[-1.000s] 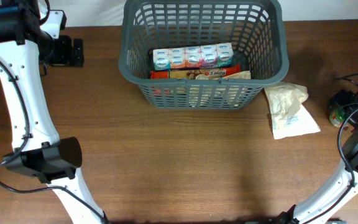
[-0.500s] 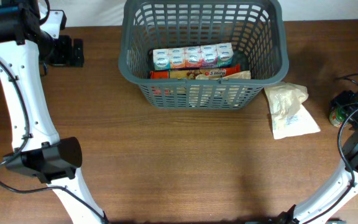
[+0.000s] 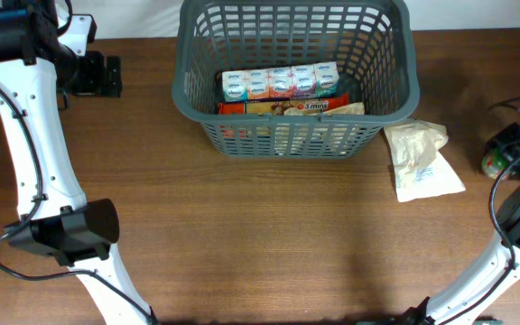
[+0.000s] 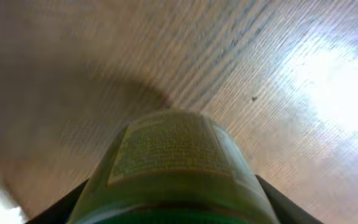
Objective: Pack container
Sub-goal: 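Lift the jar with the right gripper and lower it into the basket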
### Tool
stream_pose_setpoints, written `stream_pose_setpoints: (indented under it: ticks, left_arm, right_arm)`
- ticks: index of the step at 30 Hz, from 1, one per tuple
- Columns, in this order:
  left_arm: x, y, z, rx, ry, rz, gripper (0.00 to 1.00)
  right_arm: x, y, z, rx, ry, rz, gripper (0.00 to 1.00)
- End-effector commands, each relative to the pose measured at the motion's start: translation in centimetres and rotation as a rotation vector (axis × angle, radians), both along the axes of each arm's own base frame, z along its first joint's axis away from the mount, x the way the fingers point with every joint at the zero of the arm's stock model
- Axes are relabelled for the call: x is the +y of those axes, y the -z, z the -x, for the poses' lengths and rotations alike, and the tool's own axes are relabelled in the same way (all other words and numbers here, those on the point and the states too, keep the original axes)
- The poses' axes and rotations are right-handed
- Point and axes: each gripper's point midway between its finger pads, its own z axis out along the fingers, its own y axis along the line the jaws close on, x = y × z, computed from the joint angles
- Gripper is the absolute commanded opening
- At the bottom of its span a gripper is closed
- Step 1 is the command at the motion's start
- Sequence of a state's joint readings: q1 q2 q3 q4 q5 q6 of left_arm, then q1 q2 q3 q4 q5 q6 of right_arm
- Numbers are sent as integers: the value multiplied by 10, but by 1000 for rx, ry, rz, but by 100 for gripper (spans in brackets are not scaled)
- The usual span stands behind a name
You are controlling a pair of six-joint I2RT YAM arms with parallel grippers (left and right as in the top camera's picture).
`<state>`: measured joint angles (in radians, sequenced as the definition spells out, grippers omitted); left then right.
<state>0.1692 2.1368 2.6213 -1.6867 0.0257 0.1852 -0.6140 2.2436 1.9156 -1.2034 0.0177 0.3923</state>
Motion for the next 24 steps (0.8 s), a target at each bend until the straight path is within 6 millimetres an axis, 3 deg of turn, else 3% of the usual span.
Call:
stream_pose_setpoints:
  ticks: [1,2,3,6,8,10,12,15,17,19,21,24]
  left_arm:
    - [0,5,-1,11,-12,14,99]
    - [0,5,-1,12,-13,14,99]
    - [0,5,-1,12,-13,14,99]
    - [0,5,-1,11,-13,13,99]
    - [0,5,-1,12,-12,14,99]
    - [0,5,-1,11,-13,13,99]
    - [0,5,-1,11,-13,13,99]
    - [0,5,-1,11,-13,13,99]
    - [0,5,-1,11,-12,14,99]
    - [0,5,-1,12,-13,14,99]
    - [0,5,-1,11,-13,13,99]
    - [0,5,-1,12,-13,14,99]
  right_arm:
    - [-7,-57,-31,-154,-1,16,55]
    - [-1,-84,-40,-213,-11,-4,53]
    - [1,-93,-43,-231,-15,-12,51]
    - [20,-154,-53,-334,-53,-24,35]
    - [46,-204,-58,-416,-119,5,25]
    - [72,-239,-62,-482,-221,40,21]
    - [111,-275,-72,-592,-400,71,16]
    - [193,-326,-77,-737,-619,102,4]
    - [231,-337,-76,-775,-724,103,4]
    - [302,-346,-80,-824,-924,94,4]
    - [335,-342,-87,-817,-999,148,4]
    - [364,-333,-99,-790,-1049,246,4]
